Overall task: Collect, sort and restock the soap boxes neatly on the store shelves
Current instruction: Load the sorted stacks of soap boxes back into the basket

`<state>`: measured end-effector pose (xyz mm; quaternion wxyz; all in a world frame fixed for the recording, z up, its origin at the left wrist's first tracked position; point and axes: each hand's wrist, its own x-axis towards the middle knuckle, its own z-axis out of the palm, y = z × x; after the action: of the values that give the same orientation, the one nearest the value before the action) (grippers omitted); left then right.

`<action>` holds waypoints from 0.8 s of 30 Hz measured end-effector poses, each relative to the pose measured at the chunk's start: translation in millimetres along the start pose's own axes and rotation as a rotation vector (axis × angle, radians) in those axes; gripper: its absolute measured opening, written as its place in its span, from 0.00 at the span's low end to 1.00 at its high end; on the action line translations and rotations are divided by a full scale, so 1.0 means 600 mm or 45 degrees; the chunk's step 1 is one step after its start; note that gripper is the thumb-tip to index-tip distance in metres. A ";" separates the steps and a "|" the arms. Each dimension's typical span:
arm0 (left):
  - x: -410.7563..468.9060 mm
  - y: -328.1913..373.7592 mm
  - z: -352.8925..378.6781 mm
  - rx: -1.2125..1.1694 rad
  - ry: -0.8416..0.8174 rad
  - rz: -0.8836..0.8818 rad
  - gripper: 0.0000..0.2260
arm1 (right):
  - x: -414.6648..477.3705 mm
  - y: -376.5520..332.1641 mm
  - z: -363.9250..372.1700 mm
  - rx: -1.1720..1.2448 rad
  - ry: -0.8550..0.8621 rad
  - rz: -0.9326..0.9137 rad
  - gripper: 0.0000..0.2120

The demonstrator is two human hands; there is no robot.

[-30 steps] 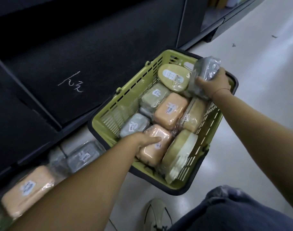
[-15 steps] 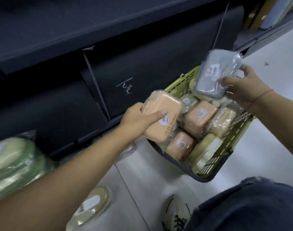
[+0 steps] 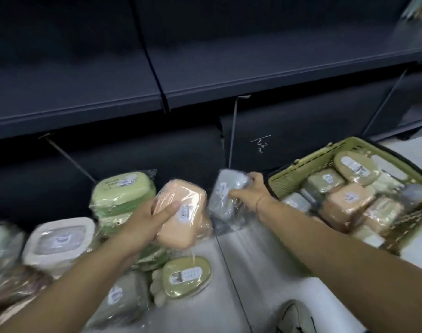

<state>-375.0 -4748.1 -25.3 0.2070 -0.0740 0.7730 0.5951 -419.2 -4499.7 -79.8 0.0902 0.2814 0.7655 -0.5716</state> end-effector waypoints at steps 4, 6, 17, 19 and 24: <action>0.010 -0.033 0.009 -0.108 -0.027 -0.032 0.12 | 0.043 0.114 0.046 0.298 0.369 0.215 0.39; 0.021 -0.045 0.023 -0.145 -0.048 -0.043 0.10 | 0.066 0.162 0.048 0.565 0.483 0.316 0.35; 0.066 -0.125 0.055 -0.086 -0.052 -0.296 0.12 | 0.186 0.293 0.110 0.447 0.217 0.556 0.52; 0.068 -0.127 0.057 -0.098 -0.062 -0.294 0.12 | 0.184 0.292 0.109 0.202 0.240 0.603 0.54; 0.063 -0.111 0.058 -0.060 -0.135 -0.234 0.10 | 0.107 0.182 0.086 -0.035 0.385 0.601 0.46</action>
<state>-377.1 -4728.9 -107.1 0.2995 -0.1176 0.7367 0.5947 -423.2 -4505.8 -216.5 0.1096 0.5327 0.6913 -0.4757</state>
